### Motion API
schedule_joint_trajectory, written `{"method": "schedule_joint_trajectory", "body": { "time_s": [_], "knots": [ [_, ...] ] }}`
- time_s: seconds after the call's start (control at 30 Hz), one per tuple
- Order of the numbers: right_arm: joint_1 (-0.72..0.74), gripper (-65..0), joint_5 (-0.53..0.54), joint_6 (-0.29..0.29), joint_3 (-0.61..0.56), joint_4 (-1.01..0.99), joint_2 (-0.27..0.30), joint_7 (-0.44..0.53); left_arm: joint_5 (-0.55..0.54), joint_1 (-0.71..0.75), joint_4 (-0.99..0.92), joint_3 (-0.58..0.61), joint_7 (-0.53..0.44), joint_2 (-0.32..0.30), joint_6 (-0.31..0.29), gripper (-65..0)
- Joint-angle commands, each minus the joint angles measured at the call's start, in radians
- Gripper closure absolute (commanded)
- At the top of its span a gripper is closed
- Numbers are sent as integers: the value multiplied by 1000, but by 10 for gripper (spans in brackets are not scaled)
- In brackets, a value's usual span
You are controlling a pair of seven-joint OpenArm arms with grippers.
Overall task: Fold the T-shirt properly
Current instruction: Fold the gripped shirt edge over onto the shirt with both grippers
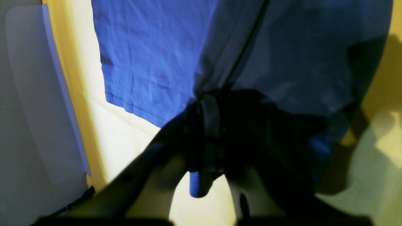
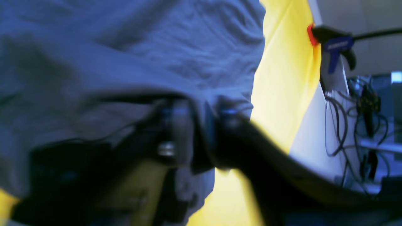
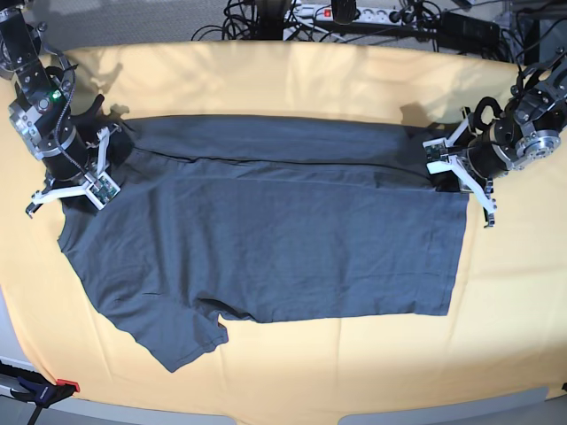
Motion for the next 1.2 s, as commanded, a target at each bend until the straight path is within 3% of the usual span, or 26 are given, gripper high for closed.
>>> {"method": "schedule_joint_trajectory", "body": {
  "time_s": [0.0,0.03,0.07,0.1,0.2,0.33,0.43,0.5,0.63,0.73,0.83,1.03,1.17],
  "knots": [
    [26,-345,-6,-19,10,8,15,20,6,-14,9,-12,-8,-20,12,-203],
    [39,-420,-6,-38,10,8,13,15,1,-14,9,-12,3,-20,13,-301],
    [53,-459,-6,-65,10,10,10,1,-10,-14,9,-12,19,-20,14,-382],
    [69,-466,-8,-92,10,12,8,-21,-18,-14,10,-12,34,-20,33,-423],
    [119,-465,-10,-139,10,14,9,-87,0,-14,10,-12,82,-25,89,-428],
    [117,-465,-5,-79,10,56,10,-193,25,-14,10,-12,118,-43,118,-428],
    [74,-465,-6,-39,10,101,13,-211,-12,-14,12,-12,118,-46,109,-428],
    [41,-462,-6,6,10,133,12,-226,-72,-14,23,-12,120,-46,32,-428],
    [-53,-433,-5,98,10,186,16,-254,-254,-13,60,-12,157,-46,-264,-384],
    [-135,-415,25,114,10,195,26,-257,-287,-5,58,-12,167,-56,-413,-383],
    [-201,-415,23,118,10,195,26,-257,-276,23,58,-12,168,-76,-418,-383],
    [-260,-415,24,84,10,195,25,-249,-137,85,33,-12,164,-84,-408,-383],
    [-267,-415,24,73,10,195,25,-250,-24,109,-6,-12,139,-83,-275,-383]
  ]
}}
